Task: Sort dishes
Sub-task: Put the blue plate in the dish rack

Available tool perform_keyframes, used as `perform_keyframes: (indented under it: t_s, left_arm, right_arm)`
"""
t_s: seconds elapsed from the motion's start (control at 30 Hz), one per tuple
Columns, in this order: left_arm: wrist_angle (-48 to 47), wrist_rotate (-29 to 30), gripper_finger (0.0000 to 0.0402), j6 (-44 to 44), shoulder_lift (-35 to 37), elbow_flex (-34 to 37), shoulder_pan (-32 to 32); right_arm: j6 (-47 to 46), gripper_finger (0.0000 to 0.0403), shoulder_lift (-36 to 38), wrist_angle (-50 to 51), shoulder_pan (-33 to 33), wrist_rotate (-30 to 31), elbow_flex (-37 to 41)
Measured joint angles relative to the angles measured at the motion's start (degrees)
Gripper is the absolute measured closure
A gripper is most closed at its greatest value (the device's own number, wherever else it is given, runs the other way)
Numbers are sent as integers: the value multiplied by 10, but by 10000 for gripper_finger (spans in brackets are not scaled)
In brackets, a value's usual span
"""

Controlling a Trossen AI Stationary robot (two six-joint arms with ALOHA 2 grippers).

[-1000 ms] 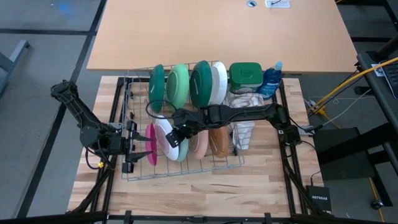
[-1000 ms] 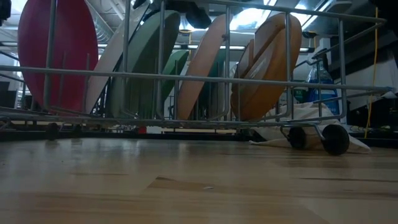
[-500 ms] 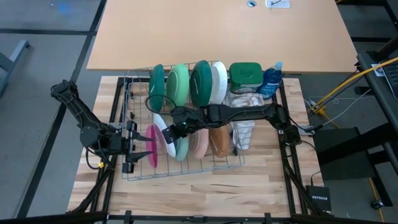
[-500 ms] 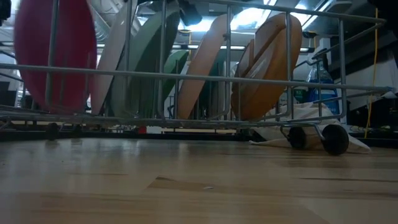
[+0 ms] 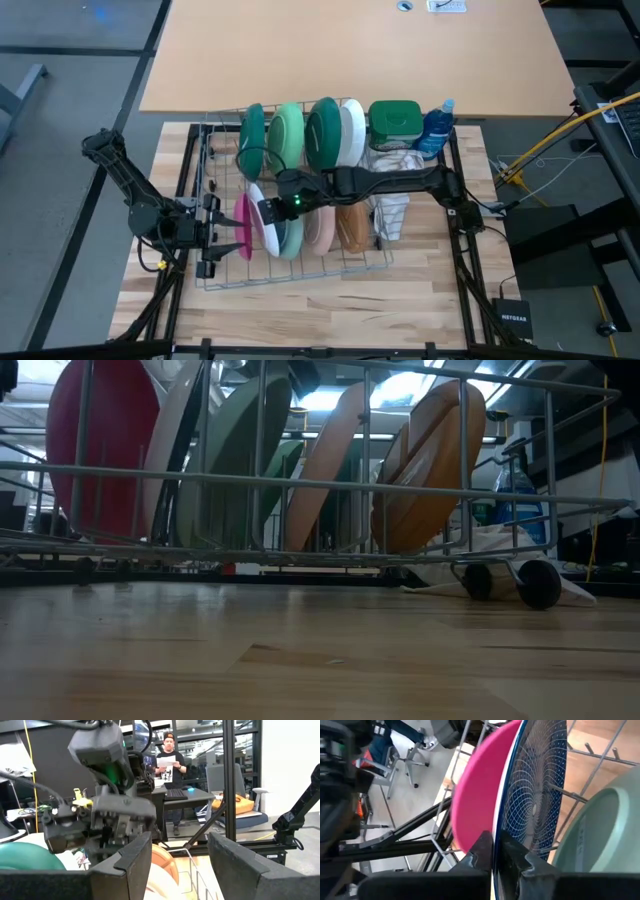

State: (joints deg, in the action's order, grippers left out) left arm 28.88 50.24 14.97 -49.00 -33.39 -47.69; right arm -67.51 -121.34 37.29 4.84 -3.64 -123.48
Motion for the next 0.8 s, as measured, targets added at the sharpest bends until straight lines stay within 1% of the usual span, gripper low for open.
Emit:
perform_keyframes:
  t_s: [0.17,0.43,0.6,0.8]
  left_arm:
    - [0,0,218,0,0,0,0]
    - [0,0,218,0,0,0,0]
    - [0,0,218,0,0,0,0]
    - [0,0,218,11,0,0,0]
  right_arm:
    - [0,390,1,13,0,2,-29]
    - [-3,390,2,72,1,15,-92]
    - [-17,390,3,80,4,16,-107]
    - [-33,390,3,99,5,5,-108]
